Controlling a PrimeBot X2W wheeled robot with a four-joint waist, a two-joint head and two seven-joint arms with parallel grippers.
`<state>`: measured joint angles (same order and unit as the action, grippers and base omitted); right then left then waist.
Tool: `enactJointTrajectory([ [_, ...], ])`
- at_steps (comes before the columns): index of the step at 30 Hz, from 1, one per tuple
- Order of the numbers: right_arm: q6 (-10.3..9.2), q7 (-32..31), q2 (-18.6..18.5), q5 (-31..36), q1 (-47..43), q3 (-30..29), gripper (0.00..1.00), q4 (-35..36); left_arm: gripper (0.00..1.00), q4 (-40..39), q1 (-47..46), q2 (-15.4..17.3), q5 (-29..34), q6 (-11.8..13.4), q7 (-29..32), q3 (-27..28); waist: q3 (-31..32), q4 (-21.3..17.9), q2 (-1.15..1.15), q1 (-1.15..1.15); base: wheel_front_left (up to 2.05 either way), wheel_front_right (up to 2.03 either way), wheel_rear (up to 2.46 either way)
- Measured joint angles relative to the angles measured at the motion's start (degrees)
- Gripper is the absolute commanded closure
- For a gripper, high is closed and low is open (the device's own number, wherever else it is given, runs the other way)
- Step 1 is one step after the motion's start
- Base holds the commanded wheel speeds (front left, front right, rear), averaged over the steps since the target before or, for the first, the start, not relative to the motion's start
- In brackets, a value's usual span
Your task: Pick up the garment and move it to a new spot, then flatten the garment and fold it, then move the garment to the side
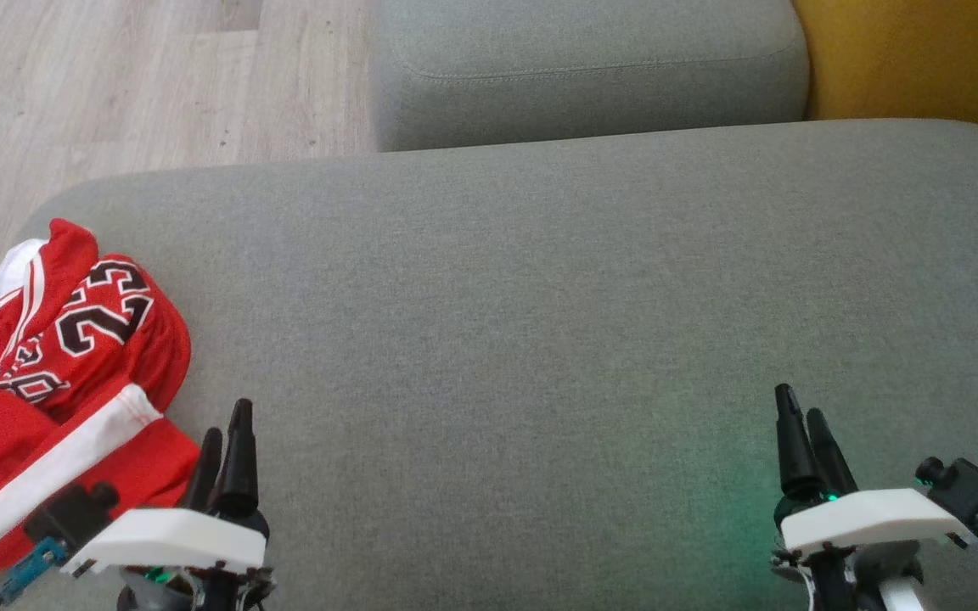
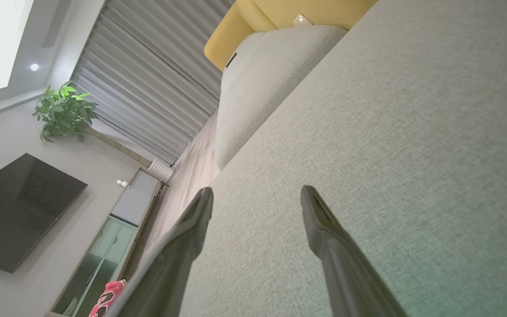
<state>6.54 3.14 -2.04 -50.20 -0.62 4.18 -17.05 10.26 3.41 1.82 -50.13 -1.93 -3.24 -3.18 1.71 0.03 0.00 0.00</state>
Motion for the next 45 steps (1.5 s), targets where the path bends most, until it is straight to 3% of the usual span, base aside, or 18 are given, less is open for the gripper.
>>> enactJointTrajectory([
  [16, 0.01, 2.4, -0.1, 11.0, 0.0, 2.9, 0.0, 1.8, 0.0, -3.1, 0.1, 1.3, 11.0, 2.4, -2.5, -3.6, 0.3, 0.0, 0.0, 0.0, 0.0, 0.0, 0.0],
  [45, 0.16, 7.5, -0.3, 33.3, 0.0, 6.6, 0.0, 3.7, 0.0, -6.2, 1.4, 1.7, 31.0, 4.5, -7.5, -5.9, 1.0, 0.3, 0.0, 0.0, 0.0, 0.0, 0.0],
])
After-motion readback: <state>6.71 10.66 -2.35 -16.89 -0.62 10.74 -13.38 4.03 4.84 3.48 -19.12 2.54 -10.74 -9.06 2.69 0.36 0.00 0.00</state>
